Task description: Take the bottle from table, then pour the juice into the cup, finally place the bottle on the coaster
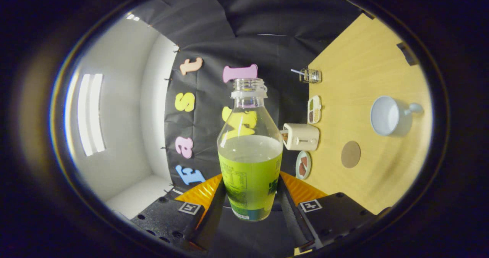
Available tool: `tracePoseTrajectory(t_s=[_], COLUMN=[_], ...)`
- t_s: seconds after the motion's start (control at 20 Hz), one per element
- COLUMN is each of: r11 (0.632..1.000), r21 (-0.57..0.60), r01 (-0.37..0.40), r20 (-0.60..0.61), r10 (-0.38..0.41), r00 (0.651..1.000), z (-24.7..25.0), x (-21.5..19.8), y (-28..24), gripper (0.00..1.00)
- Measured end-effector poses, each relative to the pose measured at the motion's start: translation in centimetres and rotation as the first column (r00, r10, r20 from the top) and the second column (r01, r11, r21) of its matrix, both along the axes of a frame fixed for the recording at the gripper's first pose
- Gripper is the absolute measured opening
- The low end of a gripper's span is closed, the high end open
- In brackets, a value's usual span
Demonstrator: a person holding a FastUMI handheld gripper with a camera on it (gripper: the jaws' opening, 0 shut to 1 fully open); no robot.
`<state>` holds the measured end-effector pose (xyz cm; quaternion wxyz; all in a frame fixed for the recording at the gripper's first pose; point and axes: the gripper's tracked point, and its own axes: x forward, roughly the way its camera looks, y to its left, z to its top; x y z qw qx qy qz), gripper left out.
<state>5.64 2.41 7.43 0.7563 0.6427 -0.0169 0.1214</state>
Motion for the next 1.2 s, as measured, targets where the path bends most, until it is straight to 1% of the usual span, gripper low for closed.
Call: tracePoseTrajectory(t_s=[0.15, 0.25, 0.4, 0.55, 0.65, 0.8, 0.85, 0.95, 1.0, 1.1, 1.2], r11=[0.994, 0.981, 0.941, 0.892, 0.846, 0.759, 0.737, 0.713, 0.697, 0.639, 0.561], r21=[-0.105, -0.193, -0.338, -0.449, -0.527, -0.642, -0.666, -0.685, -0.701, -0.753, -0.816], r01=[0.014, 0.022, 0.031, 0.058, 0.075, 0.110, 0.118, 0.148, 0.152, 0.154, 0.139], r20=[0.005, -0.007, -0.026, -0.009, 0.001, 0.003, 0.009, 0.046, 0.050, 0.042, 0.020], r10=[-0.013, -0.023, -0.043, -0.070, -0.088, -0.141, -0.150, -0.161, -0.164, -0.186, -0.214], r00=[1.000, 1.000, 0.999, 0.998, 0.996, 0.990, 0.989, 0.986, 0.985, 0.982, 0.977], z=[-0.4, -1.0, -1.1, -0.8, -1.0, -1.4, -1.3, -0.4, -0.5, -1.8, -3.5], x=[-0.5, -0.3, 0.0, 0.5, 0.9, 1.3, 1.6, 2.4, 3.0, 4.5, 5.9], y=[0.4, 0.9, 1.1, 1.1, 0.8, -0.2, -0.5, -0.5, -0.4, -0.5, -0.8], gripper=[0.79, 0.79, 0.79, 0.79, 0.79, 0.79, 0.79, 0.79, 0.79, 0.80, 0.80])
